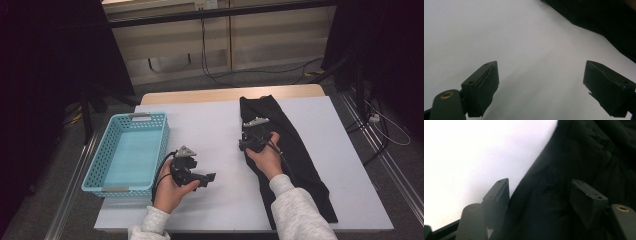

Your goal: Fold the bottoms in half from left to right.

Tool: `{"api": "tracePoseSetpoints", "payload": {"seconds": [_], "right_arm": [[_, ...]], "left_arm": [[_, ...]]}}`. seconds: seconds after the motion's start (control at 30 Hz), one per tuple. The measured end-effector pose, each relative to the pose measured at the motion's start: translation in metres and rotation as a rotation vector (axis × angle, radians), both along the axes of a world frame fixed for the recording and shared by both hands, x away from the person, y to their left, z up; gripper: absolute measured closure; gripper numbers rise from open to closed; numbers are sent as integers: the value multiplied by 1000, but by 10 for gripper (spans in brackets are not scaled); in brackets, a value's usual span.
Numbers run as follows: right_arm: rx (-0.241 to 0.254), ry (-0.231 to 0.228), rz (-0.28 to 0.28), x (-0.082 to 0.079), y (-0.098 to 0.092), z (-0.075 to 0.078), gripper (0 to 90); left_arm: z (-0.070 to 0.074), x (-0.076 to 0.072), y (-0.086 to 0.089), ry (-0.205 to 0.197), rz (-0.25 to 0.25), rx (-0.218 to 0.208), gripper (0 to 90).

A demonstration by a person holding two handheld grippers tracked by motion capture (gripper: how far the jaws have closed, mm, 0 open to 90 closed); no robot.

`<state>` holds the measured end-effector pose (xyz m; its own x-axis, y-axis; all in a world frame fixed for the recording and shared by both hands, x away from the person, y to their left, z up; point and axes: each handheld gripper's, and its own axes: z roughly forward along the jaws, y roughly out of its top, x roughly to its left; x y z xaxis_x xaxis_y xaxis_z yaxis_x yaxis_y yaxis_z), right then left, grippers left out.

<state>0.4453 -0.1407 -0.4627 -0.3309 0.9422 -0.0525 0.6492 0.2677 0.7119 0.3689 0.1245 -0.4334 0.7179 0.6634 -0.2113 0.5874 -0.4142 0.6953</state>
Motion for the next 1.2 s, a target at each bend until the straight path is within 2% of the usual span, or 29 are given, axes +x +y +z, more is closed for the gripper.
{"api": "tracePoseSetpoints", "payload": {"seconds": [0.13, 0.23, 0.33, 0.43, 0.47, 0.57, 0.6, 0.7, 1.0, 1.2], "right_arm": [[18, 1, -3, 0, -3, 0, 450], [22, -13, -27, -1, -9, 0, 596], [17, -16, -39, -2, -14, 0, 696], [-12, -14, -41, -3, -17, 1, 837], [-10, -16, -38, -2, -18, 1, 847], [44, -6, -38, -2, -22, 2, 863], [43, -8, -31, -3, -22, 2, 863], [26, -5, 36, -6, -14, 4, 865], [54, 10, 208, -25, 14, 5, 865], [61, 1, 321, -41, 34, 6, 864]], "left_arm": [[2, 0, 1, -6, 3, -2, 134], [2, 0, 2, -8, 5, 5, 135], [1, -1, 2, -9, 2, 7, 135], [1, -1, 3, -8, 4, 8, 135], [1, 0, 3, -8, 7, 6, 136], [2, 1, 4, -11, 10, 0, 137], [3, 1, 4, -13, 13, 0, 136], [3, 2, 4, -11, 16, -1, 137], [4, 5, 10, -12, 37, -5, 139], [5, 6, 12, -12, 47, -11, 139]]}}
